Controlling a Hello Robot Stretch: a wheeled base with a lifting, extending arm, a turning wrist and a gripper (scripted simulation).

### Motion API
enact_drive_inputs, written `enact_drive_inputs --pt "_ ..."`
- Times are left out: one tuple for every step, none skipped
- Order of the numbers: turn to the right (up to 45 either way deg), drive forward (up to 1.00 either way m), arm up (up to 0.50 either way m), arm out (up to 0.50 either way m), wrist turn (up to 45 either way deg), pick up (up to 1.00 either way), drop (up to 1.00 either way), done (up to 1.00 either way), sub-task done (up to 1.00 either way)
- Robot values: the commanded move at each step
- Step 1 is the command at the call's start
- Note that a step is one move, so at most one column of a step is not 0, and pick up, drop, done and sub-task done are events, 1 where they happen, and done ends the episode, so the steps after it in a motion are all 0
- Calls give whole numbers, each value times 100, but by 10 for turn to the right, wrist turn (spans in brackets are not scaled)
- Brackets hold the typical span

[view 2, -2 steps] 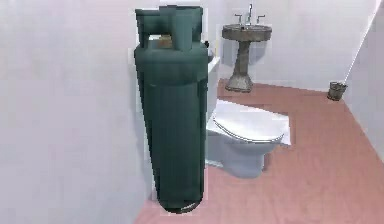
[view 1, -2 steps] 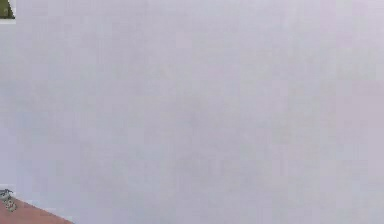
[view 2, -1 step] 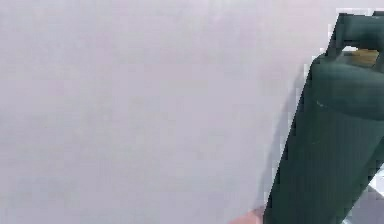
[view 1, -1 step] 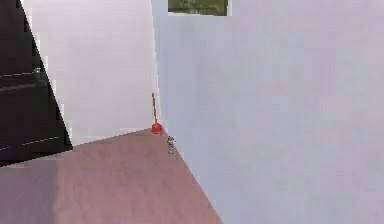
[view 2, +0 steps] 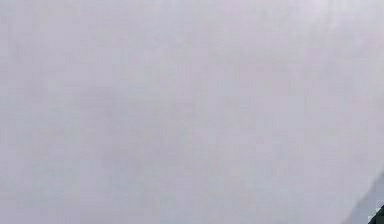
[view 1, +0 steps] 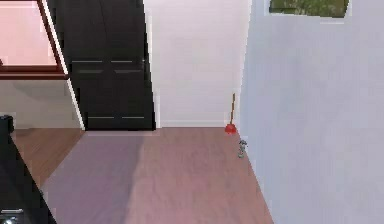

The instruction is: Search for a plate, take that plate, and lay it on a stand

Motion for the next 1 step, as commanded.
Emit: enact_drive_inputs --pt "0 60 0 0 0 0 0 0 0"
